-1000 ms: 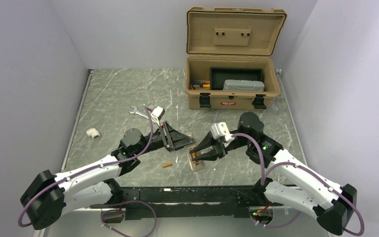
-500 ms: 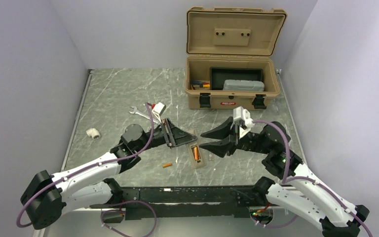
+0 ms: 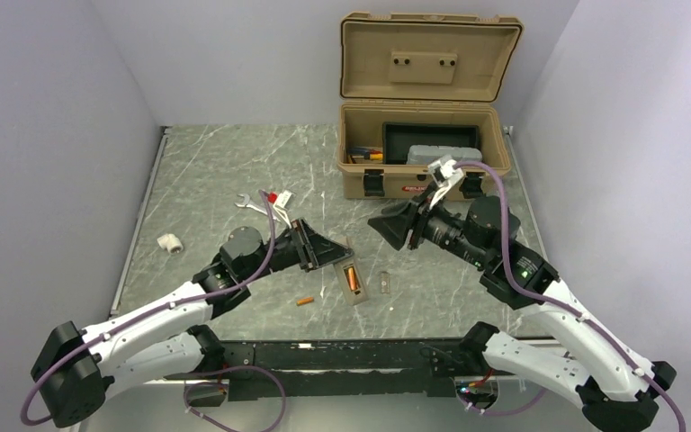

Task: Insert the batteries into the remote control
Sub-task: Load the battery into the remote control.

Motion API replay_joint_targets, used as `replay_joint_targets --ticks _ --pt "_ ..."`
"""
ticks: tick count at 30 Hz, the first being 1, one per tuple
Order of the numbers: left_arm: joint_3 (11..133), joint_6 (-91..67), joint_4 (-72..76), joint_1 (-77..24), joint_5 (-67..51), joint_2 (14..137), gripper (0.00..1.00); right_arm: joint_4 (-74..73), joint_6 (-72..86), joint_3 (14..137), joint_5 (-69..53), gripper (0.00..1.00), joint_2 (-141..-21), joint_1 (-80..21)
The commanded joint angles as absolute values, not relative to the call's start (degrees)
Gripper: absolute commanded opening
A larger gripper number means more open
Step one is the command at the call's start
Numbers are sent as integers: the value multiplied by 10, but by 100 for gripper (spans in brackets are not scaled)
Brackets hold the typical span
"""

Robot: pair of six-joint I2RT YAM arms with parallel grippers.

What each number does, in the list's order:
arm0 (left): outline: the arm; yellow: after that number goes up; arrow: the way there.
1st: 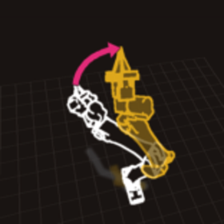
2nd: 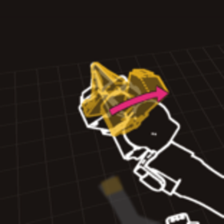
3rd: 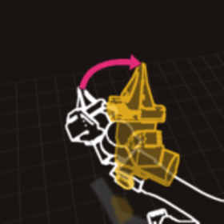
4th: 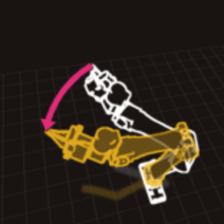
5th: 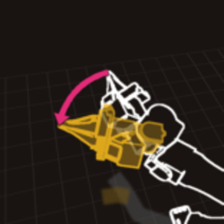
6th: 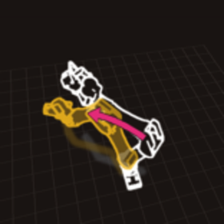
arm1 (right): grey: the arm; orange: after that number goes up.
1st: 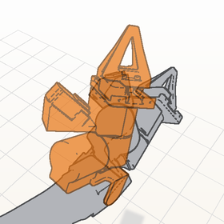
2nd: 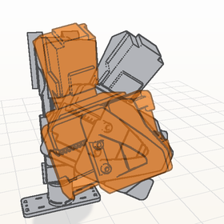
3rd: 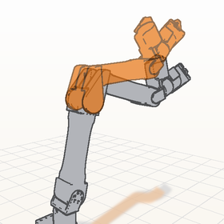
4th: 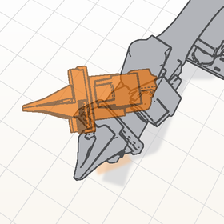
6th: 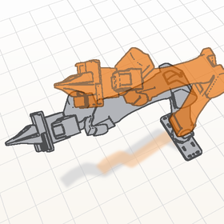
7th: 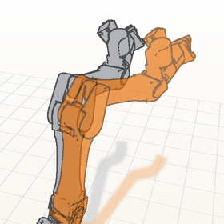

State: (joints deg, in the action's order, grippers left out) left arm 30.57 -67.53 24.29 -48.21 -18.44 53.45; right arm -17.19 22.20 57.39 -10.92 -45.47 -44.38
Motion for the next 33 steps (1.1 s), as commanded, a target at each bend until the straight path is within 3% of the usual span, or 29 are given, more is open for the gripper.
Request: replay_joint_targets --ticks 1,5,9,11,15,19,28,33 --pt "332 -653 225 -483 -157 513 0 -202 253 555 42 56 -455 -442" --pt "329 -655 209 -483 -152 499 0 -186 243 503 137 77 -455 -442" --pt "324 -654 190 -483 -147 476 0 -154 174 443 318 79 -446 -402" --pt "324 -652 173 -483 -148 466 0 -108 147 396 347 79 -433 -346" --pt "327 -646 139 -479 -166 452 0 62 73 260 311 80 -417 -216" --pt "320 -646 123 -475 -174 430 0 190 76 196 248 81 -491 -111" --pt "323 -643 103 -464 -184 396 0 511 16 155 202 81 -746 -73" --pt "321 -621 137 -461 -202 384 0 559 -30 148 124 80 -771 -60"
